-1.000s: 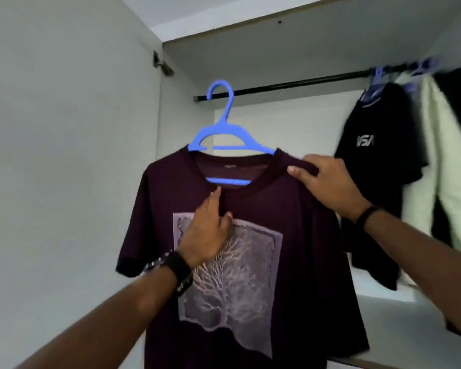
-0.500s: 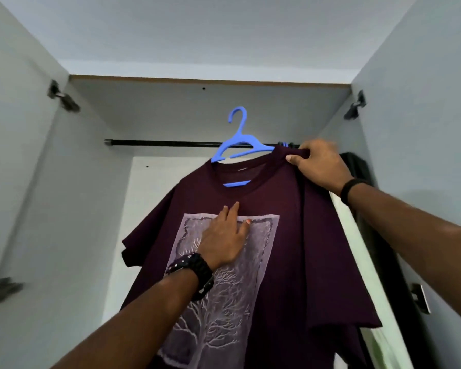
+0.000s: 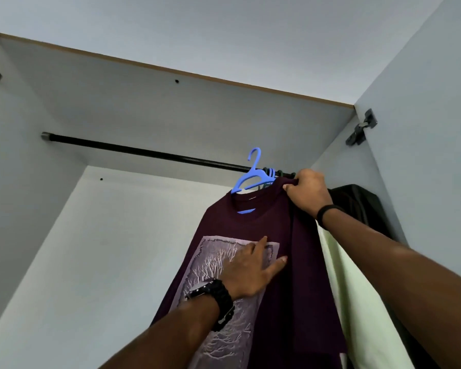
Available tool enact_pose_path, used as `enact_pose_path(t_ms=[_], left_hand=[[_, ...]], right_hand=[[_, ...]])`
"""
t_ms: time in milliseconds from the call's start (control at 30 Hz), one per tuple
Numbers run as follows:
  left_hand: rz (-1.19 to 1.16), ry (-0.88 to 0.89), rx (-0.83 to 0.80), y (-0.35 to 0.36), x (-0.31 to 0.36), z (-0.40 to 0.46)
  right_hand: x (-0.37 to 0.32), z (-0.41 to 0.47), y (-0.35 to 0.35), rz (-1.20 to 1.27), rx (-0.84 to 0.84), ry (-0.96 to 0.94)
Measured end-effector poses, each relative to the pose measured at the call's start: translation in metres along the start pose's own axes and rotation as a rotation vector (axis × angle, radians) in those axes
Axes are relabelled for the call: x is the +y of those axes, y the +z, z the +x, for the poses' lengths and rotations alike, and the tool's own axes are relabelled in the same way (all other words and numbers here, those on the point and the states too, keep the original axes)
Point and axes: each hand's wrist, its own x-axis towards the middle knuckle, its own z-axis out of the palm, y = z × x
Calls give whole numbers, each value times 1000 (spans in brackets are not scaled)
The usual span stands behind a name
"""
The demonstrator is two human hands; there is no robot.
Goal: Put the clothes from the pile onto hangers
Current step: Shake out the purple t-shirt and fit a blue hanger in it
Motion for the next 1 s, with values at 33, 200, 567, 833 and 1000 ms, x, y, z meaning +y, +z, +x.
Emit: enact_pose_path(t_ms=[33,200,567,833,1000], left_hand=[[60,3,-4,6,-6,10],[78,38,-25,38,-36,54],[-408,146,85,88,-111,135],[-618,259,37,82,-130,136],[-917,215,75,76,-114,114]], right_hand=[[4,6,9,-3,8,-1],[13,29,53,-57,57,-10],[21,91,138,-128,183,-48],[6,107,159,-301,17,-60],[6,94,144,-228,-61,18]])
